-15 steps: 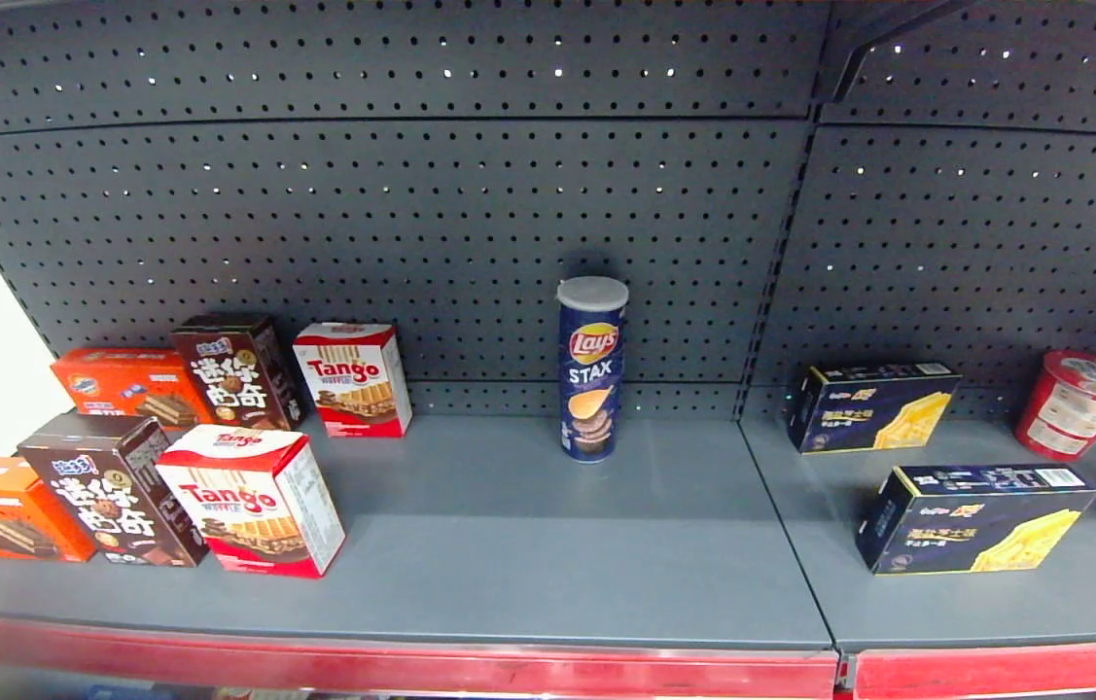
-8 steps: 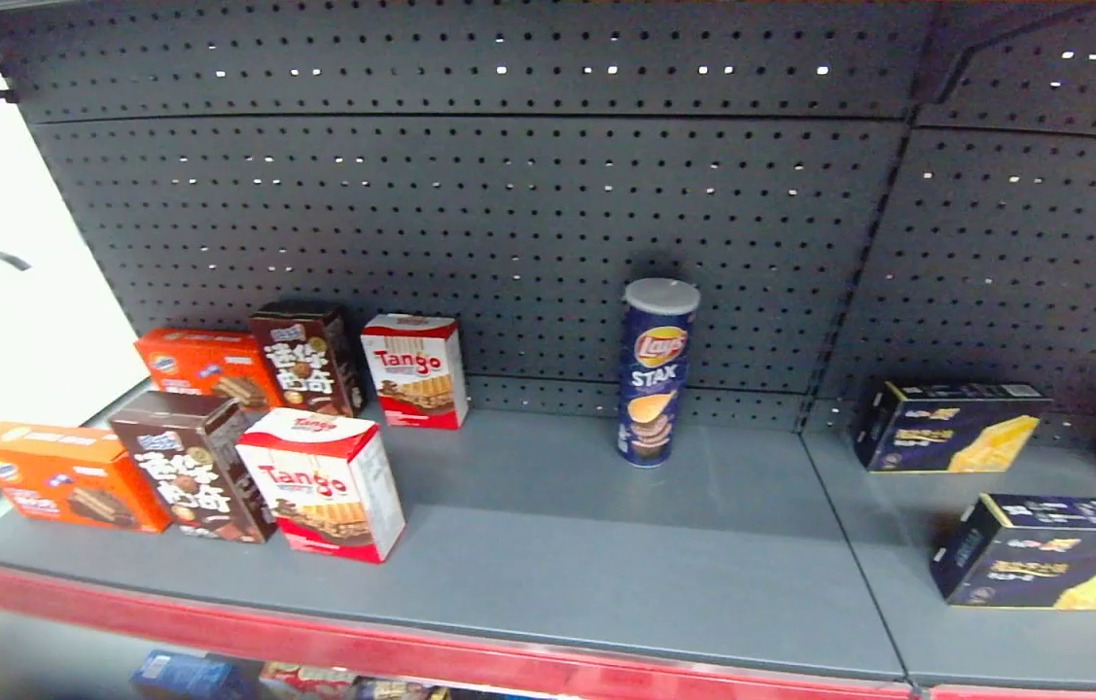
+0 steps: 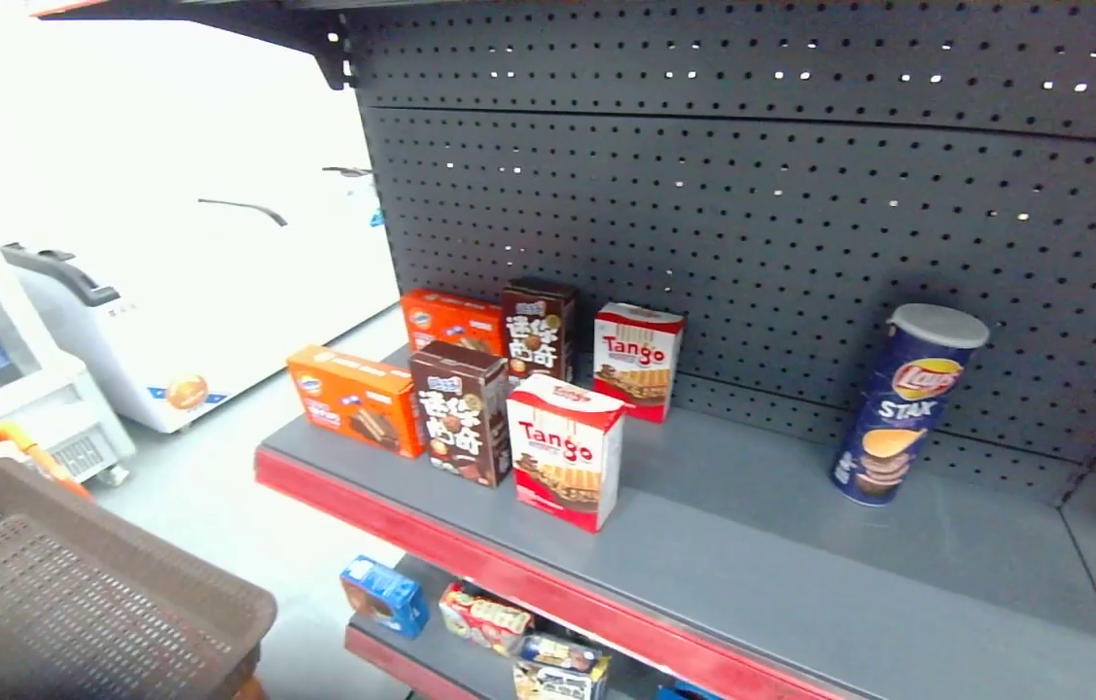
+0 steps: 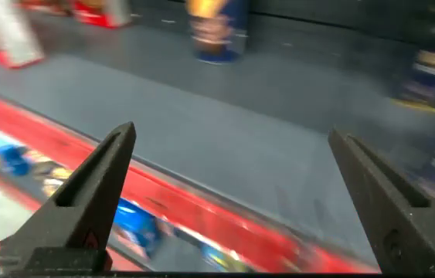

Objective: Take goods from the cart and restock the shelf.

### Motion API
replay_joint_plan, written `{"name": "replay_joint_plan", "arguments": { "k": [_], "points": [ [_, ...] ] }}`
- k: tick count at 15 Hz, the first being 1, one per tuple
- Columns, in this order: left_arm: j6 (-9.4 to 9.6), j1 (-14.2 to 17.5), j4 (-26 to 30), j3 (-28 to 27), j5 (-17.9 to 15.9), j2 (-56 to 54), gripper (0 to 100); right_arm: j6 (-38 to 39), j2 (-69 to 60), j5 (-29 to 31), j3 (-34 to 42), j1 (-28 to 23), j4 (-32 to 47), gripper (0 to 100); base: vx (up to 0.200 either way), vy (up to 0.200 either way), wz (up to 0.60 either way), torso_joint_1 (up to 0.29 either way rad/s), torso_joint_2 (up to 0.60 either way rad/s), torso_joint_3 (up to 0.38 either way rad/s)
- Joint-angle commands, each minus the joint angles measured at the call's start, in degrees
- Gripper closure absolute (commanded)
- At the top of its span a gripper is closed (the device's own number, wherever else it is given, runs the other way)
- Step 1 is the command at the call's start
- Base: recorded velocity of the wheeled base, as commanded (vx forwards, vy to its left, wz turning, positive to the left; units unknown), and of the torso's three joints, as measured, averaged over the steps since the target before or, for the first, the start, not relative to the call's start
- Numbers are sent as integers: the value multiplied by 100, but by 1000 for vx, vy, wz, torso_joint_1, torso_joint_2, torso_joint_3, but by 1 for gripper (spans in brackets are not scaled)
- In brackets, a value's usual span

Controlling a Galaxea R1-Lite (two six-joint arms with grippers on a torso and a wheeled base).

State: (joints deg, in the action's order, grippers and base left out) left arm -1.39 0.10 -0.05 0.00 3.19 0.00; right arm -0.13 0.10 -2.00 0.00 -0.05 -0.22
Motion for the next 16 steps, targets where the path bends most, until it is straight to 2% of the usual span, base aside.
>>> {"name": "replay_joint_plan", "arguments": {
  "k": [1,6,10,11,12,13,14,15,16],
  "points": [
    [-2,8,-4,0,23,0,0,-4,8,-2,0,-4,-4,0,0,0,600,2,2,-2],
    [-46,8,-13,0,102,0,0,-4,8,-2,0,-4,4,0,0,0,600,1,3,2],
    [-2,8,-13,0,120,0,0,5,-1,-2,0,-4,-4,0,0,0,0,0,0,0],
    [77,8,-65,0,208,0,0,5,-1,7,0,-4,-4,0,0,0,0,0,0,0],
    [491,8,-224,-211,313,0,0,5,-1,7,0,-4,-4,0,0,0,0,0,0,0],
    [956,-1,-57,-782,340,167,0,5,-1,7,0,-4,-4,0,0,0,0,0,0,0],
    [1123,-19,523,-1433,340,677,0,5,-1,7,0,-4,-4,0,0,0,0,0,0,0],
    [1194,-1,989,-2021,340,1002,0,5,-1,7,0,-4,-4,0,0,0,0,0,0,0],
    [1290,25,1789,-2997,357,1784,0,5,-1,7,0,-4,-4,0,0,0,0,0,0,0]
  ]
}}
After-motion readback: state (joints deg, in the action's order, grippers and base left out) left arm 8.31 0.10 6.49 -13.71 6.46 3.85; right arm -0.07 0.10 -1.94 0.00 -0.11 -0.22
